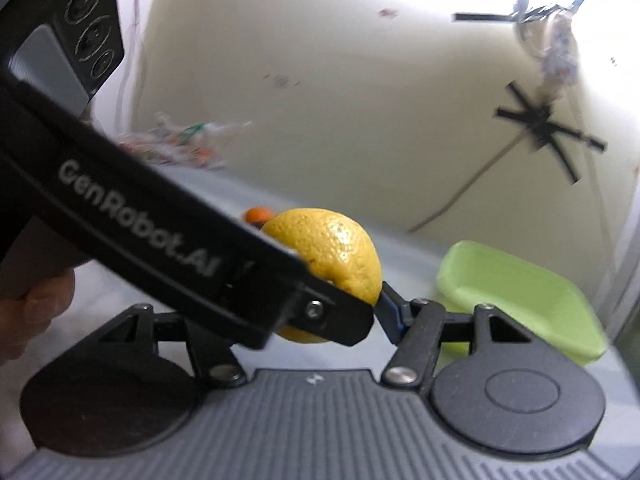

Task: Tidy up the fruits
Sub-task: 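Carry the yellow citrus into the green basket and open the left tool, then grasp an orange cherry tomato with the left tool while the right tool grasps a green tomato, then lower both tomatoes into the green basket and open both tools, then move both tools back over the remaining fruit cluster, then grasp a red tomato with the left tool while the right tool grasps an orange tomato, then carry both tomatoes into the green basket and open both tools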

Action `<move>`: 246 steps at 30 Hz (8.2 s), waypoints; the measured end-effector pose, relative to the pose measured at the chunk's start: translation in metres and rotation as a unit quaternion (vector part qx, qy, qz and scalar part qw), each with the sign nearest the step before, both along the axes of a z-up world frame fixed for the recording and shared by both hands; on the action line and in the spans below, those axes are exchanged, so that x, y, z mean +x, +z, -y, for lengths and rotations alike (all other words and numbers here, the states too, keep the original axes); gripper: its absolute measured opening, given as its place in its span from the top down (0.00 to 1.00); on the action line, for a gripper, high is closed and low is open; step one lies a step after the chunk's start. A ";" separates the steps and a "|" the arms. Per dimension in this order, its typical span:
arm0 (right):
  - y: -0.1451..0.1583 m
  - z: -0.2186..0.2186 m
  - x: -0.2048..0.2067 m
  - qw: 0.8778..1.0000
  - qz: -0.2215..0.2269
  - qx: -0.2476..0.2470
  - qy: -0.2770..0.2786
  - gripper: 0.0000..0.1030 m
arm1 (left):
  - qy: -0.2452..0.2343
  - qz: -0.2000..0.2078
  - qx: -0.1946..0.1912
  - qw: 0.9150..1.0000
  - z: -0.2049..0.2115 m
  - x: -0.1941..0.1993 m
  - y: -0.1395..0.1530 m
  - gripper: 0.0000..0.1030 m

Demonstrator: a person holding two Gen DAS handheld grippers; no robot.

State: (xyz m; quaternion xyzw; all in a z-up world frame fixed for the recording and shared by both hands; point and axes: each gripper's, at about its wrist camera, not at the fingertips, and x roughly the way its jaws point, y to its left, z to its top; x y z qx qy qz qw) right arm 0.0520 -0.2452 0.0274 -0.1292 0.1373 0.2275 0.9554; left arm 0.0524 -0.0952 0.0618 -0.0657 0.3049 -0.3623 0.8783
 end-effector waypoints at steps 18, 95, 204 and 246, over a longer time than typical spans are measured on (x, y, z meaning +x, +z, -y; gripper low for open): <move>-0.008 0.106 0.128 0.991 -0.057 0.023 -0.121 0.35 | -0.028 -0.008 0.017 0.999 0.136 0.110 -0.008 0.24; -0.025 -0.015 0.021 0.991 -0.133 0.021 0.014 0.74 | 0.096 0.105 0.218 0.965 -0.034 -0.023 -0.043 0.72; -0.022 -0.098 0.028 0.987 -0.152 0.040 0.033 0.54 | 0.235 -0.015 0.029 0.971 -0.183 0.021 -0.043 0.35; -0.014 0.110 0.066 0.969 -0.044 0.096 -0.225 0.59 | 0.017 0.014 0.090 0.996 0.103 0.095 -0.025 0.59</move>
